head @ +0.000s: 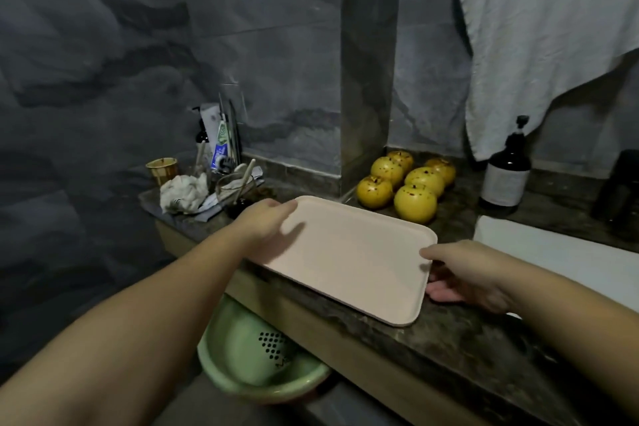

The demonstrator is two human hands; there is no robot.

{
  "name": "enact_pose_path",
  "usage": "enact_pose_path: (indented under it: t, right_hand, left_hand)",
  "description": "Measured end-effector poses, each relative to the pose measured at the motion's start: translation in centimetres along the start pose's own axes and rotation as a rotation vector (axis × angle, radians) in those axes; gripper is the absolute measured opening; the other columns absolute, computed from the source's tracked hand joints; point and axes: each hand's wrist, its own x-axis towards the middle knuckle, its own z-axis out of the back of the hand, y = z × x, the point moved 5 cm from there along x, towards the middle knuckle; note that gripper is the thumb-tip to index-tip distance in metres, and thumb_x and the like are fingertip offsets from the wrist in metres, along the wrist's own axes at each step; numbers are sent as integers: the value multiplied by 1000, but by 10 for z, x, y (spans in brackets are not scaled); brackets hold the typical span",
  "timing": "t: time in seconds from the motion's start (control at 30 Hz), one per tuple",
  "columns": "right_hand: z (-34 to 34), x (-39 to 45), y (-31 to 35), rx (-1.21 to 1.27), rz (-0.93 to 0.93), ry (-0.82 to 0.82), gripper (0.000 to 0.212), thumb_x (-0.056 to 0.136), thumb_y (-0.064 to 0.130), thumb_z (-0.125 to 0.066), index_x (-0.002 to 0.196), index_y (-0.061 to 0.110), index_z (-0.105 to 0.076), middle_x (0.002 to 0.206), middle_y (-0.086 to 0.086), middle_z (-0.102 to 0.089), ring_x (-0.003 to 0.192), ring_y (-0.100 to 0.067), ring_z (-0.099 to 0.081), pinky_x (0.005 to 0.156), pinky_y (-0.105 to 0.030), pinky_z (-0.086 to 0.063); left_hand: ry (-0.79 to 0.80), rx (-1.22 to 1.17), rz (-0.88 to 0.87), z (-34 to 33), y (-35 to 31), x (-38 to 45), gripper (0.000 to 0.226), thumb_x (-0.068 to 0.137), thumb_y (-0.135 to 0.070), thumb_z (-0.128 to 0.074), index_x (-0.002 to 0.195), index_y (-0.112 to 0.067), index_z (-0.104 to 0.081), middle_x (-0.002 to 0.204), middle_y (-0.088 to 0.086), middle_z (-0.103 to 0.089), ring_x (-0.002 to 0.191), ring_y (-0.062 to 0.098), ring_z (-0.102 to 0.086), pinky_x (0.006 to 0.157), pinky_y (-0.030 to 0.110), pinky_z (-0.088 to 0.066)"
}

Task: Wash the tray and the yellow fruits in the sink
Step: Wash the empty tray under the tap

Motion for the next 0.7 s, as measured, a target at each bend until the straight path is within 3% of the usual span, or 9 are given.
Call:
enact_pose_path:
  t: [0.17, 0.43, 0.6, 0.7]
  right_hand:
    - [-10, 5, -3, 132, -29, 32, 28, 99, 16, -61, 121, -2, -63, 105, -24, -65, 70, -29, -73, 50, -28, -58]
    - [-24, 14, 3, 213, -30, 54, 34, 98, 13, -62, 129, 0, -58, 128, -27, -63, 81, -32, -77, 55, -30, -61]
    - [-23, 12, 8, 205, -7, 113, 28, 99, 15, -61, 124, 2, -61, 114, -22, -67, 79, -28, -78, 56, -30, -61]
    - [6, 17, 21, 42, 151, 6, 26, 97, 14, -65, 122, 8, -61, 102, -16, -69, 69, -21, -75, 51, -29, -58]
  left_hand:
    - [51, 121, 11, -6, 1, 14, 87, 88, -84, -44, 147, -21, -53, 145, 6, -57, 118, 26, -57, 93, 40, -44]
    - [-49, 344, -52, -9, -2, 28, 82, 94, -81, -34, 147, -20, -52, 145, 7, -59, 128, 30, -56, 97, 42, -44]
    - [-40, 438, -52, -17, -13, 22, 85, 94, -80, -35, 155, -22, -43, 153, 10, -52, 135, 33, -52, 107, 44, -43]
    - [-130, 411, -226, -29, -41, 8, 72, 95, -72, -45, 149, -24, -51, 148, 8, -55, 130, 29, -54, 104, 42, -45]
